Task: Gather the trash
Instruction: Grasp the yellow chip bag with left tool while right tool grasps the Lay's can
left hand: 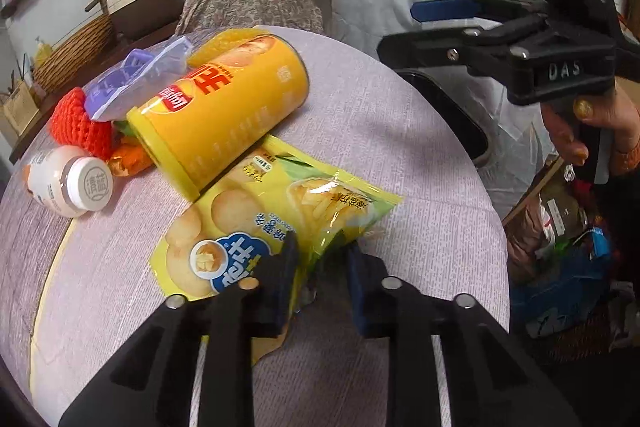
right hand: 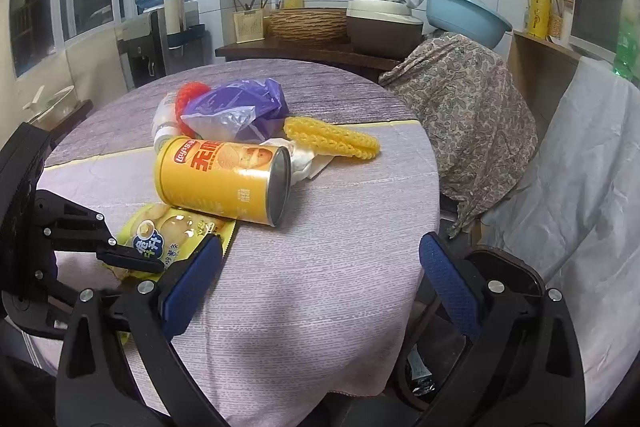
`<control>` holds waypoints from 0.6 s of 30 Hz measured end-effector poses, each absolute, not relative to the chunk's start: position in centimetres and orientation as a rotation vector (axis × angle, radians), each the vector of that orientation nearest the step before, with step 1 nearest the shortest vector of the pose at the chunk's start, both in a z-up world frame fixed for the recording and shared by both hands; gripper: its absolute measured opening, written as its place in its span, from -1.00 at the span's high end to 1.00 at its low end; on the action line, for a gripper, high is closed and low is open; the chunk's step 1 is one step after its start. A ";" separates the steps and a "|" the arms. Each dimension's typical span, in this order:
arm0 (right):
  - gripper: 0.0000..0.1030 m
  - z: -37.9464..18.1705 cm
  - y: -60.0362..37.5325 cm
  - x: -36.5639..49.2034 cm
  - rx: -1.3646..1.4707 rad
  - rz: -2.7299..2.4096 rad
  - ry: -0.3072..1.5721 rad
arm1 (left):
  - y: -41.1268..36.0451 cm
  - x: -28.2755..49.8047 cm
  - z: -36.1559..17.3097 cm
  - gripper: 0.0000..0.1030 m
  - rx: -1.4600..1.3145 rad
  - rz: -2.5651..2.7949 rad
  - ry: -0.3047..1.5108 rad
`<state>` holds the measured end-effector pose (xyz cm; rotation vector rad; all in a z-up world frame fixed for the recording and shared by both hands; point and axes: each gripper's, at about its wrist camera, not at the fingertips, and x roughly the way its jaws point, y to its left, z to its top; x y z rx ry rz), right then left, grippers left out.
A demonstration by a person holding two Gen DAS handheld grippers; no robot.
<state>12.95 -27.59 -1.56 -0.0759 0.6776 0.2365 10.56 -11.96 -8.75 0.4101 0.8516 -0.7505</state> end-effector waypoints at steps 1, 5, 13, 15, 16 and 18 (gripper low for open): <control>-0.89 -1.6 -27.4 13.0 -0.083 0.238 0.678 | -11.7 10.6 -8.7 0.64 0.388 -0.755 0.858; -0.89 -1.6 -26.3 13.1 -0.135 0.257 0.683 | -10.5 10.4 -8.0 0.77 0.322 -0.745 0.858; -0.89 -1.4 -22.1 14.5 -0.384 0.327 0.684 | -6.2 9.5 -5.7 0.78 0.152 -0.707 0.824; -0.89 -1.5 -20.2 14.7 -0.515 0.355 0.659 | -5.1 9.3 -5.2 0.78 0.125 -0.685 0.811; -0.89 -1.5 -19.5 14.8 -0.565 0.369 0.646 | -4.8 9.4 -5.0 0.78 0.115 -0.680 0.808; -0.89 -1.6 -18.0 15.0 -0.673 0.390 0.617 | -4.1 9.2 -4.6 0.78 0.087 -0.678 0.807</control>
